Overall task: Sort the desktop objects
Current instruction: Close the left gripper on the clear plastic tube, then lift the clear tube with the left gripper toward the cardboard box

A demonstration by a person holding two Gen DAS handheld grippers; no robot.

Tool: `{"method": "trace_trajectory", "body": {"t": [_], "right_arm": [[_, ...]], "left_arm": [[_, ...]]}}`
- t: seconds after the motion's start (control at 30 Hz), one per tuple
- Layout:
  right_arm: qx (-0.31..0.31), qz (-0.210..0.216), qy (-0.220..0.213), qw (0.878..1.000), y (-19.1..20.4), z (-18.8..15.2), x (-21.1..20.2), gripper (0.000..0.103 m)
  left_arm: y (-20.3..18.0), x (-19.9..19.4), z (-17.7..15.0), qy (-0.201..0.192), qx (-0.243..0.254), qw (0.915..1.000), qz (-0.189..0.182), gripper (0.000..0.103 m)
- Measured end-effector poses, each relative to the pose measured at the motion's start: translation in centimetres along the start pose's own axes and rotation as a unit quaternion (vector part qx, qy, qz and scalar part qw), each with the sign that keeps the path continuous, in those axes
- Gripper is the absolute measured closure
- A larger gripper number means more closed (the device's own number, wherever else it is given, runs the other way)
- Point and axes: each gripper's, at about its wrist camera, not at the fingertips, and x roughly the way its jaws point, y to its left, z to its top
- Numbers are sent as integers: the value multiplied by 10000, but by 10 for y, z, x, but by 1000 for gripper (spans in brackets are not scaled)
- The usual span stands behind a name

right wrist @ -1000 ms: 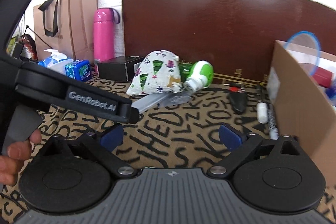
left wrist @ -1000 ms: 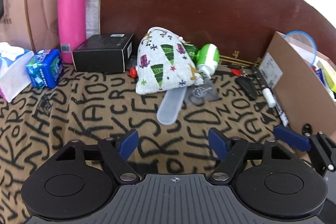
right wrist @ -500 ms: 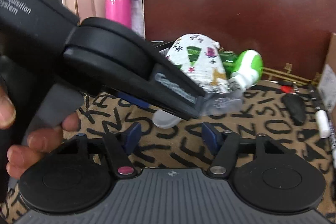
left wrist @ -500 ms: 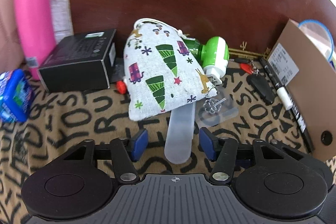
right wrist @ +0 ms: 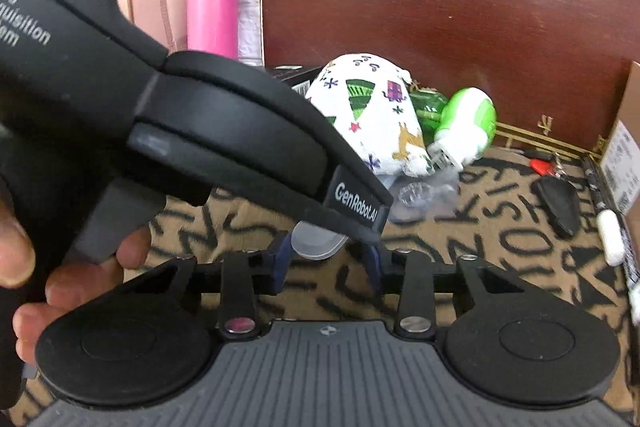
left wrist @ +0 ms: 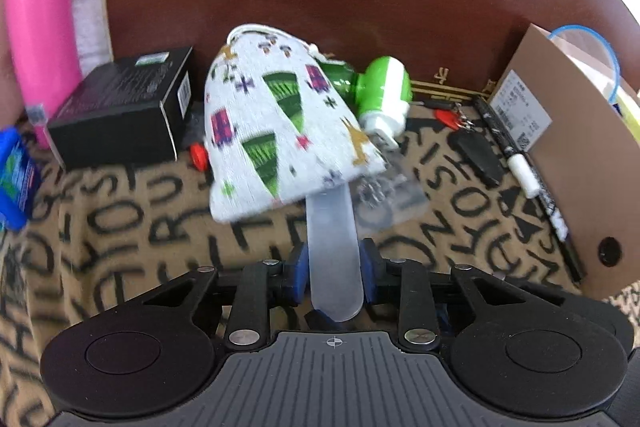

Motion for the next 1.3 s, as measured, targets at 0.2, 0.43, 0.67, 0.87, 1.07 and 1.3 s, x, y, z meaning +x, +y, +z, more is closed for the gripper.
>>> {"method": "trace_trajectory", "body": {"t": [0.2,0.43,0.67,0.87,1.07,1.3], "right_arm": [[-40,106,89,9999,4,-36,-49,72],[-99,243,187,9995,3,-77,-112,72],[166,18,181,9997,0,-114,-163,72],[445,-346,140,9983,-12,-126,-173,73],[504,-461,-35,9977,-7,-115,-169,62],[361,-643,-112,9972,-6,-108,-155,53]], "left_arm": [[-29,-28,-46,-54,-69,10000,12,77],[-63,-62,-105,38,-258,9994,-208,77],[-117,-79,-147,164,43,9992,-360,76],[-123,-84,-148,154,-62,9984,-533,46],[-119,-74,-134,200,-176,9991,-343,37],[-117,-64,-116,200,-131,9992,-307,38]]}}
